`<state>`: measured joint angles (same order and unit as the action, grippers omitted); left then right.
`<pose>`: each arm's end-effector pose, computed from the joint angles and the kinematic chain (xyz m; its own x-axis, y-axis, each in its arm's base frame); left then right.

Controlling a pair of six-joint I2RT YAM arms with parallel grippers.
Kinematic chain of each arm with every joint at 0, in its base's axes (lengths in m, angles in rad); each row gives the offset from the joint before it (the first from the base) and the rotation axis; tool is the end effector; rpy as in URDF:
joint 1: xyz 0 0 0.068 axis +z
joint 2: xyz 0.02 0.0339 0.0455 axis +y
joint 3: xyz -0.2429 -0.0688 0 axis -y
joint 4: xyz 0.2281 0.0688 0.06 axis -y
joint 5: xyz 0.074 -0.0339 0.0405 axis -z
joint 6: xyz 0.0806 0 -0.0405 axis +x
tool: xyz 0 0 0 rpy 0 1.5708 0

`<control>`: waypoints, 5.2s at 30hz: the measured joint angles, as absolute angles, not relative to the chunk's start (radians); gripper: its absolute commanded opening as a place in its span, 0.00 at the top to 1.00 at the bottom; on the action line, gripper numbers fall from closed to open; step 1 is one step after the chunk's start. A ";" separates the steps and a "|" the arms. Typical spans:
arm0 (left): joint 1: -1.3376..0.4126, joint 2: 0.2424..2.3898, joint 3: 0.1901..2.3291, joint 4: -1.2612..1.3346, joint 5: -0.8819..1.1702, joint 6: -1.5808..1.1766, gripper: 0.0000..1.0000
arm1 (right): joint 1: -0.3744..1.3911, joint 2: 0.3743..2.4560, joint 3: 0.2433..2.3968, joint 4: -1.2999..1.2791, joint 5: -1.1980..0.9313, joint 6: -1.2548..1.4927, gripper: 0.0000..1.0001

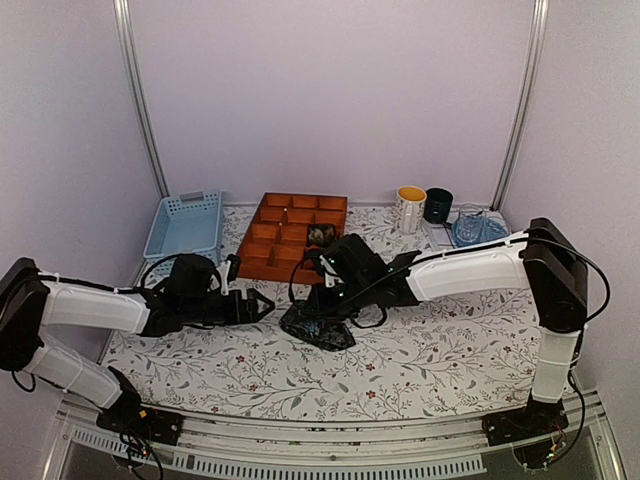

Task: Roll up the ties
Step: Roll the tie at the center of the board.

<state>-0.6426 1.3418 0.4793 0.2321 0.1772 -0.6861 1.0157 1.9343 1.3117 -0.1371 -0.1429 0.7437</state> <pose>0.2178 -0.1808 0.1255 -0.8110 -0.1718 -0.5592 0.2457 0.7675 -0.5922 0.2212 0.3784 0.1503 -0.8735 -0.1370 -0.4672 -0.4134 0.7156 0.5630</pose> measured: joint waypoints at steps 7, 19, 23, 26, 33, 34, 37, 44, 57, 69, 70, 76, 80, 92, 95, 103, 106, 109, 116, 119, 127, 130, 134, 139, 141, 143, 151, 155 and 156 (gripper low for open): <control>-0.634 1.397 0.518 0.256 0.218 -0.688 0.12 | 1.013 1.937 1.255 -0.130 -0.149 0.749 0.81; -0.632 1.536 0.589 0.299 0.331 -0.693 0.14 | 1.001 1.937 1.164 -0.067 -0.164 0.771 0.81; -0.632 1.596 0.636 0.309 0.379 -0.693 0.14 | 0.999 1.937 1.156 -0.053 -0.169 0.771 0.81; -0.632 1.645 0.673 0.322 0.412 -0.693 0.15 | 0.995 1.937 1.150 -0.042 -0.172 0.771 0.81; -0.628 1.761 0.725 0.357 0.496 -0.693 0.20 | 0.988 1.937 1.139 -0.024 -0.182 0.772 0.81; -0.627 1.774 0.728 0.359 0.508 -0.694 0.21 | 0.987 1.937 1.137 -0.024 -0.182 0.772 0.81; -0.626 1.806 0.736 0.364 0.540 -0.696 0.25 | 0.985 1.937 1.125 -0.032 -0.181 0.772 0.81; -0.622 1.843 0.740 0.408 0.597 -0.714 0.45 | 0.980 1.937 1.117 -0.046 -0.182 0.772 0.81; -0.620 1.846 0.761 0.382 0.579 -0.694 0.61 | 0.980 1.935 1.106 -0.047 -0.195 0.774 0.78; -0.620 1.804 0.760 0.313 0.502 -0.645 0.24 | 0.982 1.814 1.133 -0.108 -0.188 0.738 0.70; -0.620 1.795 0.754 0.312 0.500 -0.644 0.21 | 0.982 1.813 1.149 -0.108 -0.186 0.735 0.70; -0.620 1.739 0.724 0.305 0.477 -0.659 0.00 | 0.982 1.815 1.256 -0.126 -0.171 0.725 0.73; -0.618 1.708 0.696 0.307 0.456 -0.670 0.00 | 0.979 1.845 1.328 -0.125 -0.168 0.724 0.76; -0.572 1.645 0.630 0.311 0.410 -0.701 0.00 | 0.958 1.982 1.354 -0.134 -0.191 0.734 0.81; -0.566 1.644 0.630 0.317 0.410 -0.704 0.01 | 0.956 2.009 1.353 -0.134 -0.198 0.738 0.81; -0.559 1.699 0.670 0.340 0.462 -0.711 0.03 | 0.949 2.024 1.312 -0.104 -0.202 0.746 0.82; -0.559 1.735 0.692 0.356 0.500 -0.714 0.04 | 0.946 2.023 1.290 -0.077 -0.205 0.749 0.82; -0.558 1.768 0.714 0.365 0.537 -0.717 0.06 | 0.942 2.023 1.264 -0.039 -0.215 0.752 0.82; -0.559 1.842 0.753 0.407 0.624 -0.738 0.15 | 0.939 2.023 1.243 0.001 -0.223 0.760 0.83; -0.559 1.860 0.755 0.425 0.651 -0.750 0.23 | 0.939 2.023 1.240 0.009 -0.224 0.760 0.83; -0.559 1.881 0.759 0.436 0.681 -0.772 0.51 | 0.935 2.023 1.222 0.037 -0.231 0.763 0.83; -0.559 1.881 0.759 0.437 0.679 -0.773 0.62 | 0.935 2.023 1.217 0.047 -0.240 0.764 0.83; -0.563 1.879 0.759 0.427 0.661 -0.763 0.73 | 0.935 2.023 1.216 0.051 -0.245 0.767 0.82; -0.589 1.842 0.778 0.338 0.570 -0.706 0.79 | 0.935 2.021 1.215 0.046 -0.249 0.766 0.80; -0.601 1.819 0.787 0.292 0.523 -0.680 0.80 | 0.935 2.021 1.215 0.042 -0.252 0.766 0.80; -0.614 1.792 0.789 0.250 0.480 -0.656 0.81 | 0.935 2.012 1.210 0.033 -0.257 0.766 0.79; -0.694 1.709 0.850 0.067 0.207 -0.558 0.82 | 0.936 1.829 1.086 -0.095 -0.216 0.759 0.76; -0.779 1.705 0.905 -0.027 0.047 -0.508 0.82 | 0.936 1.672 1.032 -0.121 -0.160 0.755 0.76; -0.801 1.705 0.920 -0.050 0.011 -0.496 0.82 | 0.936 1.636 1.019 -0.122 -0.147 0.754 0.76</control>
<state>-0.8005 1.7054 0.9199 -0.0498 0.0113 -0.4965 0.9356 1.6356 1.0187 -0.1223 -0.1474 0.7540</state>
